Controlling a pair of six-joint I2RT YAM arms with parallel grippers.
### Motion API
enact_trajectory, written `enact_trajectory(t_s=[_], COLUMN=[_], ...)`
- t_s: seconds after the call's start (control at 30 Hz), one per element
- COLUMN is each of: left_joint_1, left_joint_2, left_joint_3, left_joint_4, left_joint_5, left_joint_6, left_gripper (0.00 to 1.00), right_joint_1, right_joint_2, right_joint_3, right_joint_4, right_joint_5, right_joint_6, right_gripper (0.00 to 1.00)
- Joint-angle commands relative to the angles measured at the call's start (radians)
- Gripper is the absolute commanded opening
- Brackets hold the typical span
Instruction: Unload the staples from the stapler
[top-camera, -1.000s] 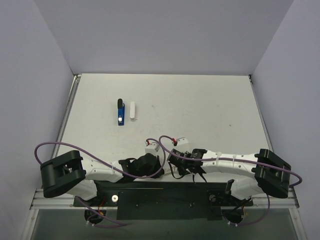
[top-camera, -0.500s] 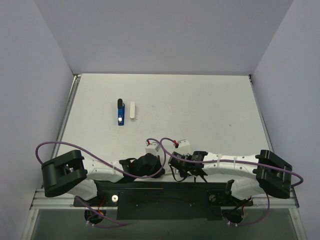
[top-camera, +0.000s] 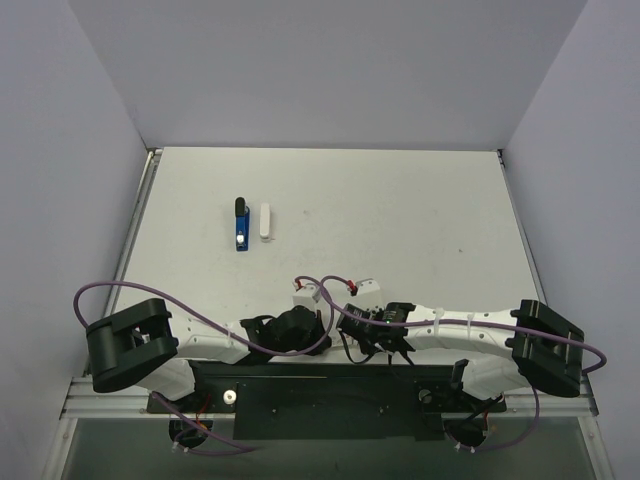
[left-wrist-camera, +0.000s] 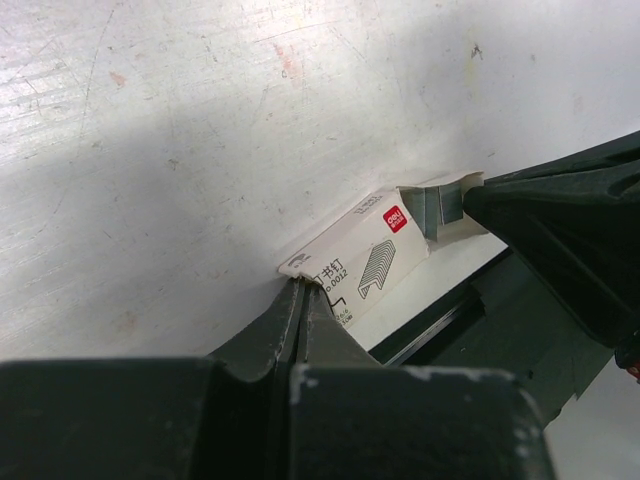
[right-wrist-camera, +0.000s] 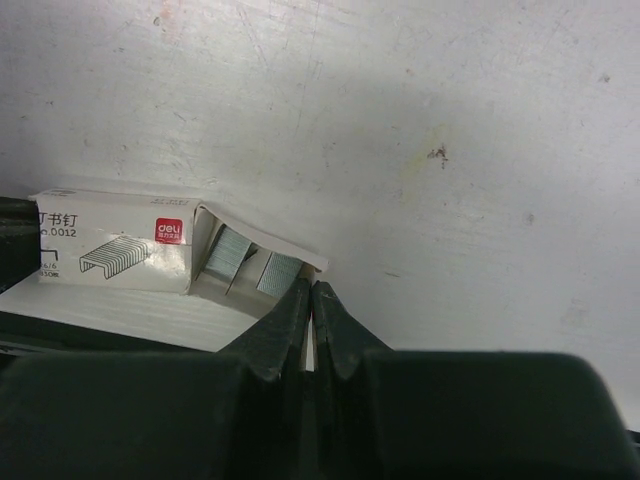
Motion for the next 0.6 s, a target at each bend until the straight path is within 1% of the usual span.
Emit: enact_trajectory(t_s=[0.0, 0.33, 0.57], left_joint_1=[0.003, 0.003, 0.005], left_joint_2=[0.012, -0.007, -0.034], left_joint_3=[0.005, -0.016, -0.033], left_joint_4=[-0.046, -0.046, -0.052], left_joint_5=[0.003, 0.000, -0.011], left_joint_6=[0.054, 0.088, 0.080], left_gripper=[0.00, 0.00, 0.00], right_joint_1=[0.008, -0.020, -0.023], right_joint_2=[0.015, 0.036, 0.038], right_joint_3=[0.030, 0.050, 0.038], right_joint_4=[-0.001, 0.035, 0.053], right_joint_5=[0.032, 0.042, 0.023], right_joint_6=[-0.014, -0.052, -0.025], right_gripper=[0.00, 0.00, 0.00])
